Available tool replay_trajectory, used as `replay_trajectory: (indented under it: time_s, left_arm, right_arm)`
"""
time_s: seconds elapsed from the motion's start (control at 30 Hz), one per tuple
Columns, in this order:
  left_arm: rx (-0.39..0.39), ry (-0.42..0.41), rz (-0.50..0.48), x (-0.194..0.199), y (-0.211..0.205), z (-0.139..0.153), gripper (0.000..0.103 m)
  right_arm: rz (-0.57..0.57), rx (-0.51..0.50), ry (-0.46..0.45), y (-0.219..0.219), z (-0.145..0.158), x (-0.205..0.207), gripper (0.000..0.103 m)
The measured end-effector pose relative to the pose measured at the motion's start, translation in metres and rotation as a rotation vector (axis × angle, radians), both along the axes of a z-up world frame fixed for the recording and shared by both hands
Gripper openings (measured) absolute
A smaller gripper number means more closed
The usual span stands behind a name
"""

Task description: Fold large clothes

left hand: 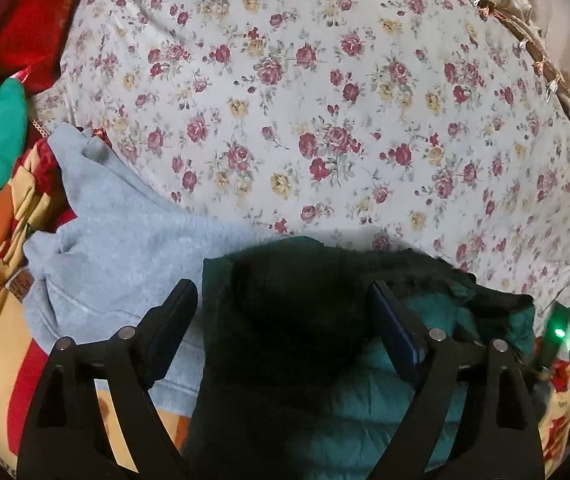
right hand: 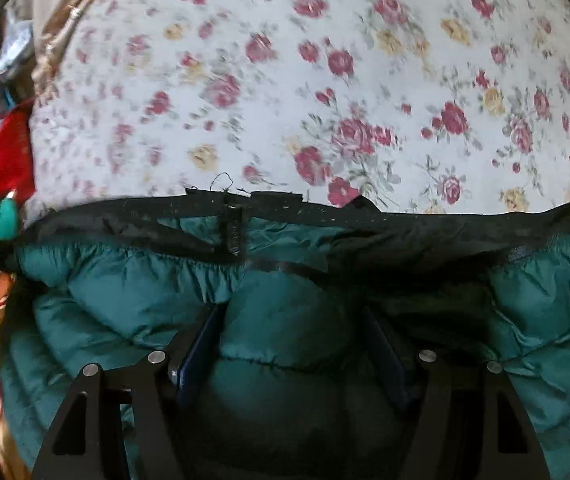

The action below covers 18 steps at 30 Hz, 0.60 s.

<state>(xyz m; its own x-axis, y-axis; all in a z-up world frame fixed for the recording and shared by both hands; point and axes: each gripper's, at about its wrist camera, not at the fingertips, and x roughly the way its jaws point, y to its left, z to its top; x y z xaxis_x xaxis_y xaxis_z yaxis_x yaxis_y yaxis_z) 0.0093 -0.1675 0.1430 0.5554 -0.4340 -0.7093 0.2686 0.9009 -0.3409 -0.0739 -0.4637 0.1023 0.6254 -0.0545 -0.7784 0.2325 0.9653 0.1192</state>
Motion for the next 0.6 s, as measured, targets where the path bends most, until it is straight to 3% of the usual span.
replay_trajectory:
  time_s: [0.1,0.23,0.37,0.5,0.6]
  left_arm:
    - [0.036,-0.006,-0.004,-0.005,-0.008,-0.003,0.086]
    - [0.096,-0.020,-0.021,-0.008,-0.021,-0.015,0.086]
    - [0.145,-0.031,-0.026,-0.005,-0.033,-0.027,0.086]
    - [0.200,-0.047,-0.016,0.002,-0.047,-0.036,0.086]
    - [0.221,-0.037,-0.015,0.010,-0.052,-0.044,0.086]
  right_arm:
    - [0.007,-0.023,0.015,0.004,0.003,0.001,0.070]
    - [0.025,0.012,-0.049,0.001,0.027,-0.023,0.070]
    - [0.021,-0.069,-0.097,-0.012,0.048,-0.049,0.070]
    - [-0.056,-0.128,-0.071,-0.047,0.042,-0.053,0.072]
    - [-0.105,-0.096,-0.046,-0.068,0.032,-0.048,0.072]
